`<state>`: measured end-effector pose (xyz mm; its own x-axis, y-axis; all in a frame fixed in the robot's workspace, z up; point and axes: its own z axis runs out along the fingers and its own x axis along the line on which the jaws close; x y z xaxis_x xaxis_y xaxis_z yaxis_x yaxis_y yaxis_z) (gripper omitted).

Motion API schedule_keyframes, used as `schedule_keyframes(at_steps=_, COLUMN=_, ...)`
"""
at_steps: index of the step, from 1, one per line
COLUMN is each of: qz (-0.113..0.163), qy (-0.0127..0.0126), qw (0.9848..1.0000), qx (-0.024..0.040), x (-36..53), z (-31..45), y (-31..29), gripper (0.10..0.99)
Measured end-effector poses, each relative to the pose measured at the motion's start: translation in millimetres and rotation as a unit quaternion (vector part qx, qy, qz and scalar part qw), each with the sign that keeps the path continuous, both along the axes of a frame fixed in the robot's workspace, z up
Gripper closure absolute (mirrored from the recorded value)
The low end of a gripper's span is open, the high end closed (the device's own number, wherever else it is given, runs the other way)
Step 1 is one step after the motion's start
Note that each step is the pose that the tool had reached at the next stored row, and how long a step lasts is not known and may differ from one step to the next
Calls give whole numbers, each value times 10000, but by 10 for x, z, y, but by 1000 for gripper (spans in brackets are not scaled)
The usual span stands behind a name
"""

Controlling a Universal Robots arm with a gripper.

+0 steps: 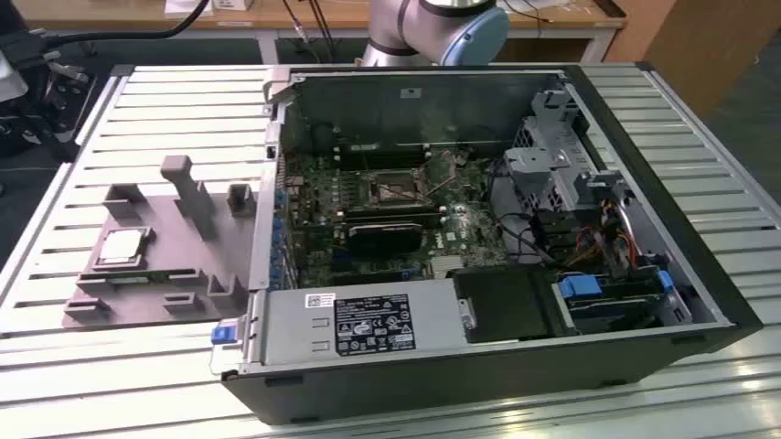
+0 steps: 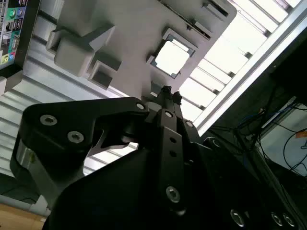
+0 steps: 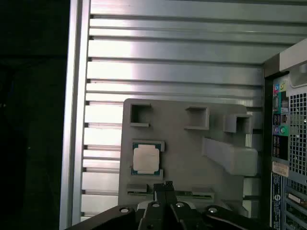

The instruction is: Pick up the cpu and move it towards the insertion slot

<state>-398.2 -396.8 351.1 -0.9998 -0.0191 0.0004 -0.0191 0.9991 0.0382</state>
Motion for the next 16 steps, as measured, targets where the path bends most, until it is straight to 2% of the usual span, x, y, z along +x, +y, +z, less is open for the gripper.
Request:
schedule_keyframes(at_steps=10, qz=0, qy=1, qw=10000, qx=-1, x=0, z=-1, y=0, gripper=984)
schedule_keyframes(at_steps=16, qz=0, qy=0, qw=10000, qx=-2, x=0, z=-50, y=0, gripper=984)
